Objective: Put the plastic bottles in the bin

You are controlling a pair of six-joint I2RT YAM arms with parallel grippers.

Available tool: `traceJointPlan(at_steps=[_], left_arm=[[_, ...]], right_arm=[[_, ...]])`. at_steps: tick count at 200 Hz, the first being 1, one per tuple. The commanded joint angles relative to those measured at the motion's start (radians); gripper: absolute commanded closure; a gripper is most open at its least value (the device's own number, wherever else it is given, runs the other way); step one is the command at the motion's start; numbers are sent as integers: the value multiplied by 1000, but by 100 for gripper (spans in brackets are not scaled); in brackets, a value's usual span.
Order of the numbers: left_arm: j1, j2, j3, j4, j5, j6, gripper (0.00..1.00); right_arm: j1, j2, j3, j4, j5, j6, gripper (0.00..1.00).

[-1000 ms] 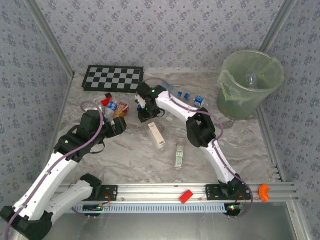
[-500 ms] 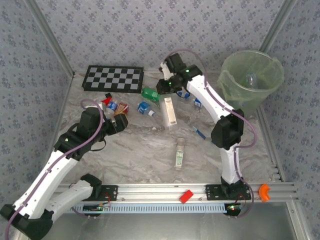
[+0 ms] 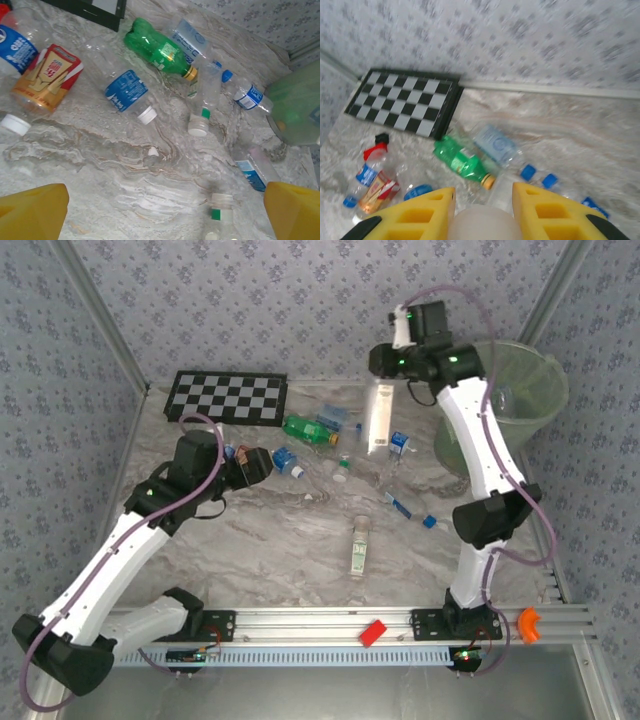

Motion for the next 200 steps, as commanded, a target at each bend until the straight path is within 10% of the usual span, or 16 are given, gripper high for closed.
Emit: traceJointPlan(at_steps=[1, 94, 200], left_arm=[[-15, 32, 54, 72, 50, 22, 0], [-95, 251, 180, 190, 152, 72, 0], [-101, 340, 200, 222, 204, 101, 0]], right_arm=[[-69, -100, 13, 26, 42, 7, 81], [-415, -389, -225, 332, 300, -35, 84], [-464, -404, -613, 839, 552, -350, 83]])
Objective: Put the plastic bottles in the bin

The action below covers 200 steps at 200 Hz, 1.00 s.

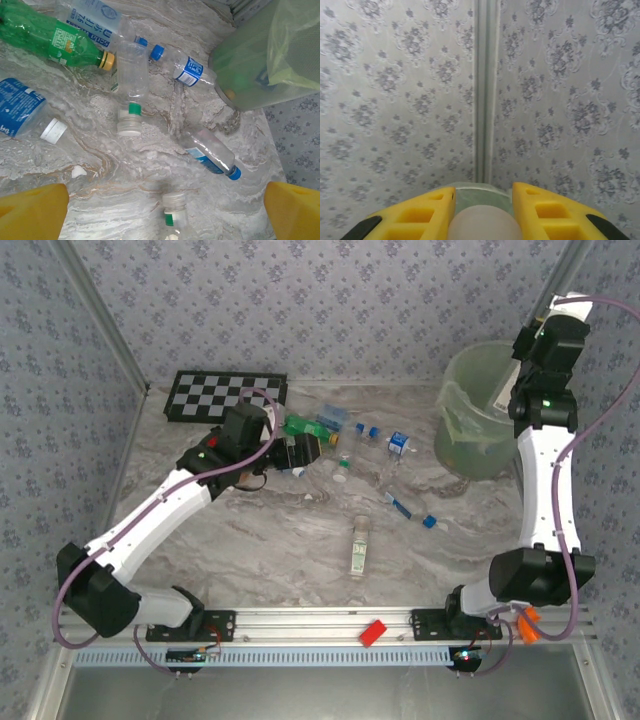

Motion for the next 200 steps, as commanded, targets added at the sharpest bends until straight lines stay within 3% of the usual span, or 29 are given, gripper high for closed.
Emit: traceJointPlan(at_steps=[1, 75, 200], left_arm=[[-2, 21, 43, 33, 22, 31, 0], [9, 97, 114, 8, 66, 54, 0], [16, 68, 73, 1, 38, 34, 0]], right_arm=[[-14, 10, -31, 117, 72, -90, 83], [-48, 39, -110, 106, 72, -72, 83], [-41, 143, -290, 49, 3, 66, 83]])
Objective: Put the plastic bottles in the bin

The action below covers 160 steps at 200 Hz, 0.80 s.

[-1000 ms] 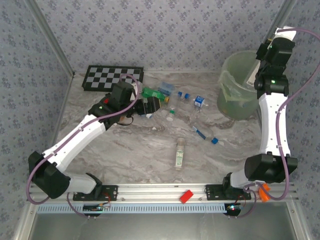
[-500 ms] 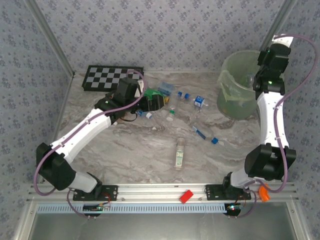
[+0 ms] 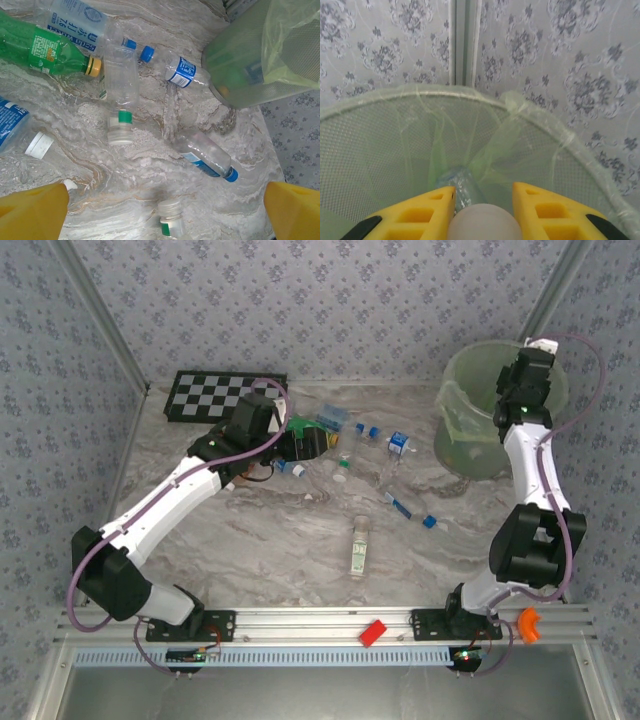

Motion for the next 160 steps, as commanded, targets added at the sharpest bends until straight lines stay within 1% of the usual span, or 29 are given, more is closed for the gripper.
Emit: traceJointPlan(at_steps=[1, 43, 78, 99, 110, 123, 144, 160], left_arm=[[7, -29, -9, -3, -10, 1, 0], [8, -27, -22, 12, -11, -14, 0], [8, -22, -18, 12, -13, -14, 0], [8, -19, -17, 9, -14, -15, 0], [8, -19, -13, 7, -16, -15, 0], [8, -17, -13, 7, -17, -16, 0], [6, -12, -5, 5, -19, -14, 0], [6, -7, 3, -1, -21, -11, 0]], right_arm=[[3, 25, -32, -43, -1, 27, 83], [6, 43, -102, -14, -2, 16, 83], [4, 72, -123, -67, -19, 81, 83], [4, 82, -116, -96, -16, 97, 80], [3, 77, -109, -100, -17, 99, 76], [1, 64, -94, -102, -19, 100, 65], [-9, 42, -38, -135, -41, 112, 56], [-10, 20, 5, -156, -46, 122, 42]])
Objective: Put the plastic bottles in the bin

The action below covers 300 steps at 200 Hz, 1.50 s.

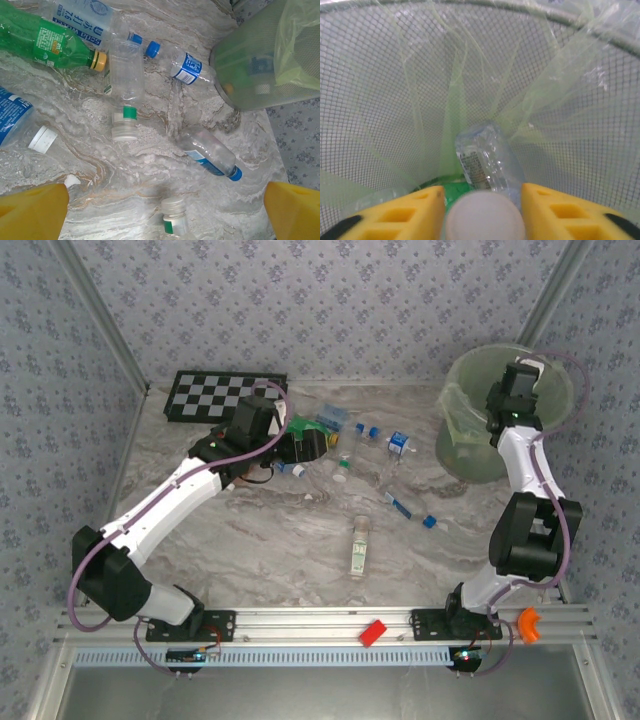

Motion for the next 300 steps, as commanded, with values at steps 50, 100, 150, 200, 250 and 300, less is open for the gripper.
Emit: traceJointPlan(at_steps=[50, 100, 150, 200, 250, 300], left_arm=[[16, -8, 28, -15, -54, 0, 0], [34, -21, 48, -65, -121, -6, 0], [55, -91, -24, -78, -218, -38, 0], [121, -213, -170, -89, -281, -56, 0], [211, -276, -290, -151, -283, -39, 1], [300, -164, -284, -204, -278, 59, 9]], right_arm=[[5, -135, 137, -136, -89, 75, 29], [91, -263, 96, -128, -95, 70, 0], [252, -307, 90, -142, -83, 24, 1], [457, -294, 63, -151, -65, -29, 0], [588, -283, -28, -164, -83, 36, 0], [673, -252, -49, -229, -136, 23, 0]])
